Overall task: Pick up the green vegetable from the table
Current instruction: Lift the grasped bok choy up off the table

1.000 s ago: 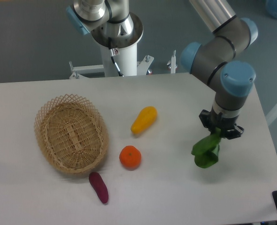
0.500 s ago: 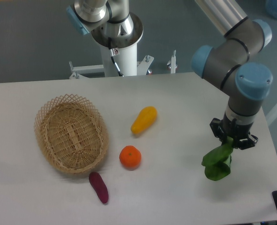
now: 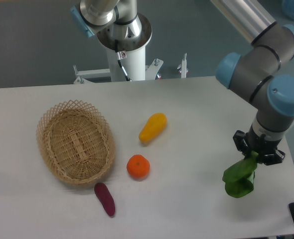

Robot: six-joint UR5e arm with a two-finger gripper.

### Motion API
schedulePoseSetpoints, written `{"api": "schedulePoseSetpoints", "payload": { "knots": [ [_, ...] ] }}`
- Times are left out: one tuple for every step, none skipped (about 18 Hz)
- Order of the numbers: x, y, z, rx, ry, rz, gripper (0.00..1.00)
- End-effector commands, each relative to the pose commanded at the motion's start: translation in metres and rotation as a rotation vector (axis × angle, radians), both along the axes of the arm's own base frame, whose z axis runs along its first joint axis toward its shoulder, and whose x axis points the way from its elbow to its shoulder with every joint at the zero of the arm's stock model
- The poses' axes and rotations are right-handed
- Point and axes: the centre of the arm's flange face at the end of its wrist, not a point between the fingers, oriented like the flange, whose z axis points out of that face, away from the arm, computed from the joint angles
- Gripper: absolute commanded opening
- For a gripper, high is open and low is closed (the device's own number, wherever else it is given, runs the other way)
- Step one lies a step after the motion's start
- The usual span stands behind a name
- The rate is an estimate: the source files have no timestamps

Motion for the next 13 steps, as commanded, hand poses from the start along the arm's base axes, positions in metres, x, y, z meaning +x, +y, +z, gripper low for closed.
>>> {"api": "schedulePoseSetpoints", "payload": {
  "knots": [
    [-0.002,0.000,0.004,0.003,0.007,0.001,0.23],
    [-0.004,0.001,0.009,0.007,0.015,0.001,0.23],
    [-0.006,0.002,0.009,0.009,0.018,0.001,0.23],
    [-0.010,0.002,0.009,0.009,0.019,0.003,0.23],
    [-0.012,0.002,0.010,0.007,0.014,0.005,0.23],
    [-0.012,0.002,0.010,0.005,0.010,0.005,0.23],
    [-0.014,0.003,0.007,0.003,0.006,0.005,0.23],
    [-0.014,0.003,0.006,0.003,0.006,0.005,0.23],
    [-0.014,0.003,0.006,0.001,0.005,0.005,0.23],
    [-0.014,0.003,0.006,0.001,0.005,0.005,0.23],
    [-0.014,0.003,0.006,0.001,0.006,0.005,0.23],
    [-0.014,0.003,0.005,0.002,0.004,0.005,0.23],
    [-0.014,0.003,0.005,0.002,0.004,0.005,0.23]
  ]
}}
